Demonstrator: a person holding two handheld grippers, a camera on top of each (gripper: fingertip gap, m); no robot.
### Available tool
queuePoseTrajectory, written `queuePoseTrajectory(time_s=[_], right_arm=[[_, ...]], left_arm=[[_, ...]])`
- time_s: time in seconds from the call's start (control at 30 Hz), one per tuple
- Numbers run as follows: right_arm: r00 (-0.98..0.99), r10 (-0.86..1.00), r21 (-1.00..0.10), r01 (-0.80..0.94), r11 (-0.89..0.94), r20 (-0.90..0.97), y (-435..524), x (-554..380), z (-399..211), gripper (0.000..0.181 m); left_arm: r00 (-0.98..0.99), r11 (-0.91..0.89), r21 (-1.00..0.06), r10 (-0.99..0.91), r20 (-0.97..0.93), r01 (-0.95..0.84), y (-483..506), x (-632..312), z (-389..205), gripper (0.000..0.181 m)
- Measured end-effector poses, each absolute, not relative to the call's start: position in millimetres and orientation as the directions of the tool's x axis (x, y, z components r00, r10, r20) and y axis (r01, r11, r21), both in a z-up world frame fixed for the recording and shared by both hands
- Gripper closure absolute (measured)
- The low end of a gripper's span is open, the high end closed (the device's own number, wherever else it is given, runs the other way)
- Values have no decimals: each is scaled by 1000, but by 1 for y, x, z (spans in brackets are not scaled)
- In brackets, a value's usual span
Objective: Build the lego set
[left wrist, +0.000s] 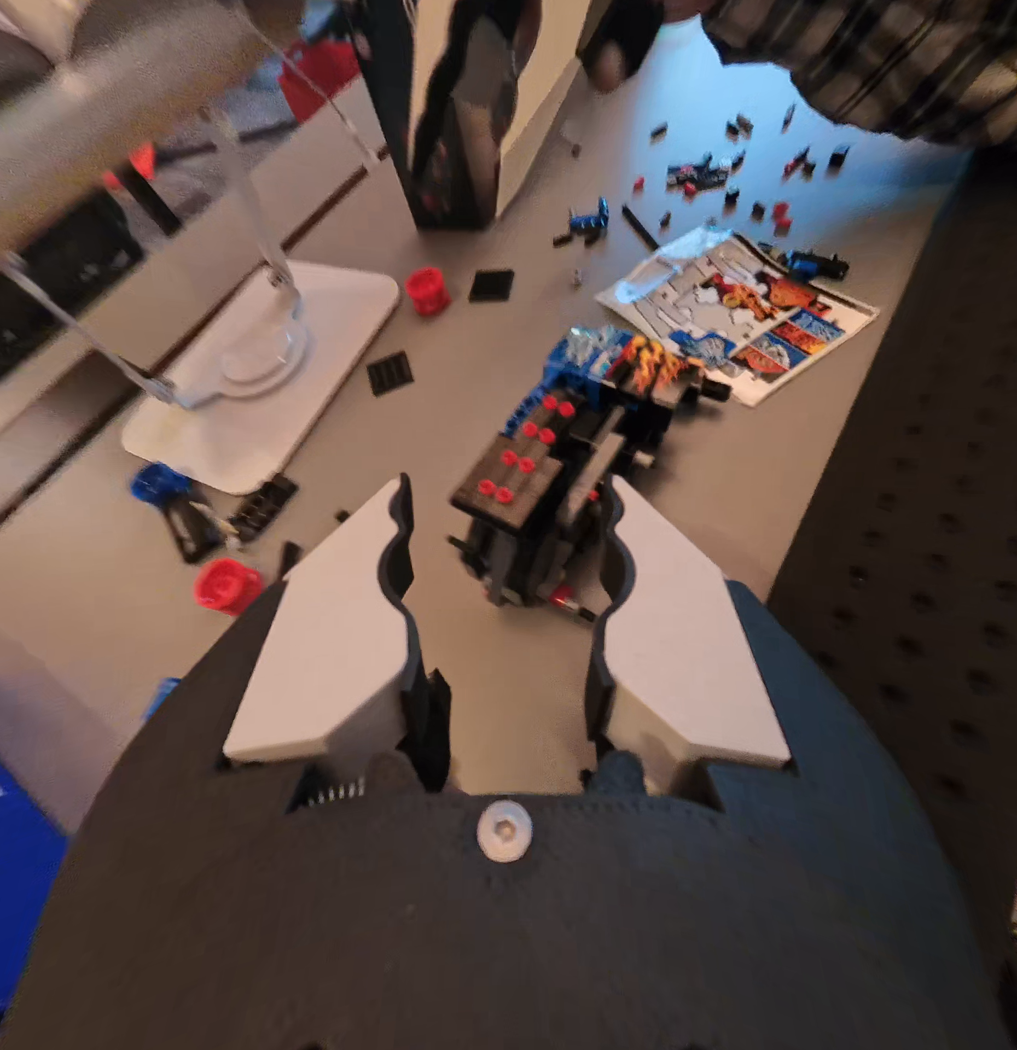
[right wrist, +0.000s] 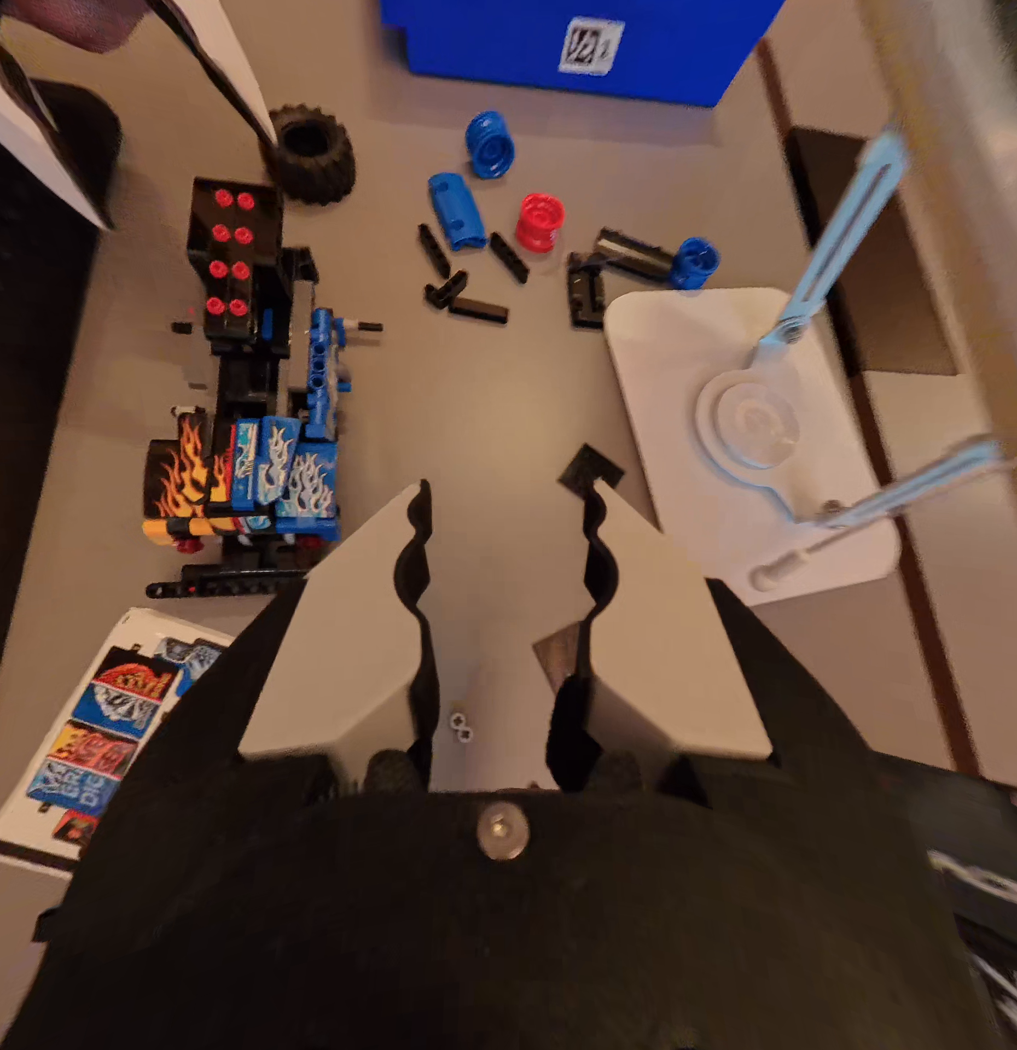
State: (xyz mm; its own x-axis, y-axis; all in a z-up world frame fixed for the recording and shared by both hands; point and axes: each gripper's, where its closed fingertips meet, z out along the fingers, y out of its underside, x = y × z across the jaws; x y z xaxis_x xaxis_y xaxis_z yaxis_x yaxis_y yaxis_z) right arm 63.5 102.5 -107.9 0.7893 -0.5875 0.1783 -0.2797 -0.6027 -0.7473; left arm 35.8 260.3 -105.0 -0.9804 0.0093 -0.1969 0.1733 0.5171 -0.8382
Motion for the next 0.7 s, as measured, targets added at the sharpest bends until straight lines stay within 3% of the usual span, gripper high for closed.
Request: queuePoseTrajectory(time_s=[0.1,0.23,0.4,0.57,0.7], right_arm=[[707,-659,-778,-255,-575,256,80,73,-78,135],[509,-812,-857,-245,-454,285,39,99,-23,117],[371,-839,-791,-325,-518,397,-5,131,5,100],[289,-871,-759,-431,-489,397,-43,163,13,102],[320,-897,-751,-498,-433,305,-50,173,6,123]], left_arm=[[-957,502,-826,13,-288,256,252,58,-73,118],[-919,494,-802,-15,-393,335,210,100,-38,121],[-855,465,-760,-11,-518,454,137,139,-4,122],[-753,488,-656,4,-658,575,80,168,4,121],[-792,512,-666,48,-608,542,57,178,-13,120]])
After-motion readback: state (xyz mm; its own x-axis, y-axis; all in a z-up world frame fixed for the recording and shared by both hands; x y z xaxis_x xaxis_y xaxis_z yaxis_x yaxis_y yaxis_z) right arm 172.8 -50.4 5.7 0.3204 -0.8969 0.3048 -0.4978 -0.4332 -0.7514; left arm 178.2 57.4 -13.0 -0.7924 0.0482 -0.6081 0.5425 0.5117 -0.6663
